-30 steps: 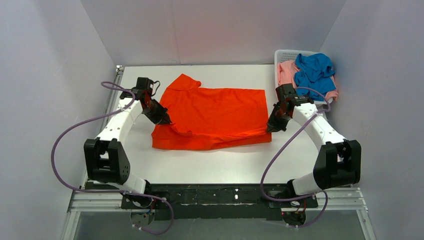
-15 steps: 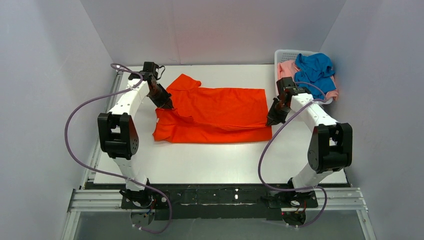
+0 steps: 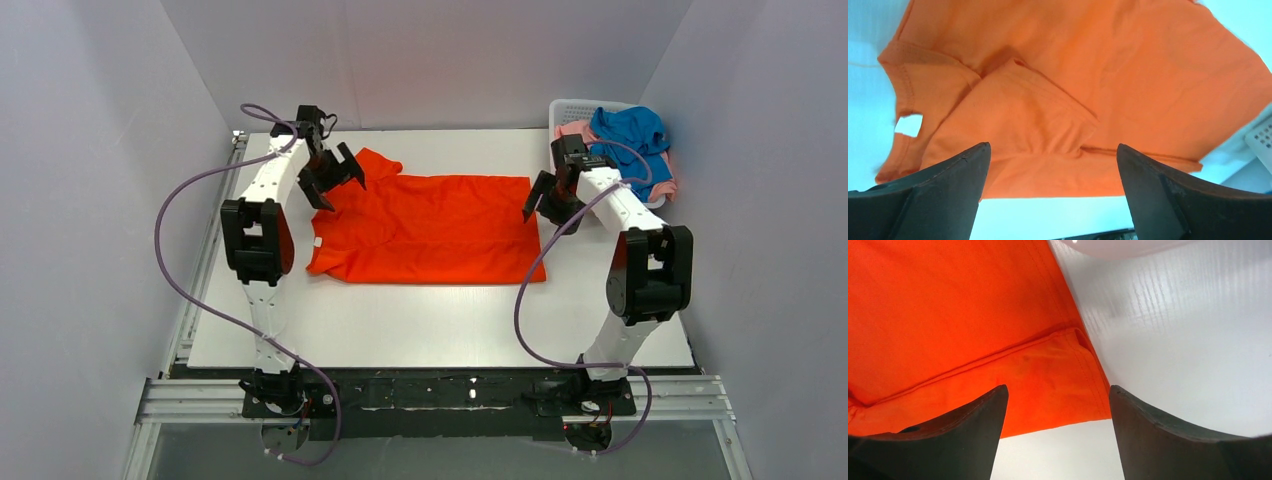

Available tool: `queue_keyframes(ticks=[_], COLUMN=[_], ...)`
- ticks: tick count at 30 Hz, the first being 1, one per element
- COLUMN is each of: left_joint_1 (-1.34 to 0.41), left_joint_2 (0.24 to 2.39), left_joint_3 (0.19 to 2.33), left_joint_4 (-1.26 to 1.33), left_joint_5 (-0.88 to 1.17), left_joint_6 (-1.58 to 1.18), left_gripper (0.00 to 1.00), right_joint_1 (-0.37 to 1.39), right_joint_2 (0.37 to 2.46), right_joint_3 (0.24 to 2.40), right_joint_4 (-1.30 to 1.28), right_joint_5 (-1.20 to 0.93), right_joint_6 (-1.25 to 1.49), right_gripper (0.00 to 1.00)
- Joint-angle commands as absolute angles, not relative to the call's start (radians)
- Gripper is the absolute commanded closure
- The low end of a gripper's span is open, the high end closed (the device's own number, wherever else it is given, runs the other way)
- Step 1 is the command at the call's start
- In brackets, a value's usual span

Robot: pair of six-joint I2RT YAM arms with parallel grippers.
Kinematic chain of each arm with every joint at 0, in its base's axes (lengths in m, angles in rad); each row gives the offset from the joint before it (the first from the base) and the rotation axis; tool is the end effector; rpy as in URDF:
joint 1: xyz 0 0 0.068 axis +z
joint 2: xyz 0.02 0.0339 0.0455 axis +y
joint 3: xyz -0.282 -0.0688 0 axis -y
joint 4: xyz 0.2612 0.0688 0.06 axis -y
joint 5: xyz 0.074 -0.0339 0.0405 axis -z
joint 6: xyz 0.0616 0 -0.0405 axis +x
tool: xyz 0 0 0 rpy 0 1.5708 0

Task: Fold and stack the t-shirts
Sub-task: Fold the flattened tshirt in 1/3 of the way

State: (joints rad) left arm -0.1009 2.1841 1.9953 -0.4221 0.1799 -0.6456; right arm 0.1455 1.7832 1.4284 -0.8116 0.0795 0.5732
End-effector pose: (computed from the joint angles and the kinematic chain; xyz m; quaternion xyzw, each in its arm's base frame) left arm 0.5564 -0.0674 0.2768 -0.1977 0.8620 -0.2419 0.3991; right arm 0.3950 0.0529 0.2302 0.2155 0.9549 0.0341 0.2015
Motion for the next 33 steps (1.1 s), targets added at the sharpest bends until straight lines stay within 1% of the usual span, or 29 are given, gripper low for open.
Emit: queue_keyframes(ticks=[1, 4, 7, 12, 14, 16, 19, 22, 24, 26, 29, 33], left_joint_1=[-0.099, -0.123, -0.167, -0.178, -0.172, -0.147, -0.07, -0.019, -0.002, 0.035, 0.048, 0.057], left_joint_2=[2.018, 1.889, 1.787, 1.765, 1.795, 1.836, 1.867, 1.892, 1.925, 1.934, 1.935, 1.911], left_joint_3=[1.928, 1.736, 1.529, 1.351, 1.322, 1.325, 1.299, 1.288, 1.294, 1.263, 1.232, 1.199], left_joint_4=[-0.589, -0.543, -0.431, -0.364, -0.36, -0.413, -0.39, -0.391, -0.428, -0.422, -0.453, -0.457], left_joint_5=[0.266, 0.33, 0.422, 0.455, 0.471, 0.422, 0.4, 0.351, 0.375, 0.37, 0.319, 0.308], left_joint_6=[-0.593, -0.608, -0.617, -0.616, -0.589, -0.573, -0.6, -0.603, -0.601, -0.615, -0.619, -0.621], left_gripper=[0.02, 0.02, 0.02, 0.02, 0.02, 0.02, 0.02, 0.02, 0.02, 0.02, 0.02, 0.02], right_joint_1=[0.172, 0.233, 0.294, 0.334, 0.334, 0.33, 0.318, 0.288, 0.263, 0.255, 0.247, 0.246], right_joint_2=[1.674, 1.624, 1.645, 1.745, 1.77, 1.786, 1.809, 1.83, 1.838, 1.828, 1.8, 1.79], right_joint_3=[1.371, 1.275, 1.24, 1.269, 1.254, 1.235, 1.2, 1.158, 1.134, 1.103, 1.07, 1.062], right_joint_4=[-0.823, -0.727, -0.656, -0.609, -0.583, -0.568, -0.555, -0.526, -0.523, -0.512, -0.495, -0.498], right_joint_5=[0.103, -0.038, -0.115, -0.172, -0.18, -0.171, -0.156, -0.184, -0.204, -0.208, -0.222, -0.237], right_joint_6=[0.544, 0.508, 0.504, 0.533, 0.545, 0.548, 0.547, 0.542, 0.544, 0.539, 0.541, 0.536], right_gripper=[0.18, 0.17, 0.17, 0.17, 0.17, 0.17, 0.17, 0.17, 0.18, 0.19, 0.19, 0.19])
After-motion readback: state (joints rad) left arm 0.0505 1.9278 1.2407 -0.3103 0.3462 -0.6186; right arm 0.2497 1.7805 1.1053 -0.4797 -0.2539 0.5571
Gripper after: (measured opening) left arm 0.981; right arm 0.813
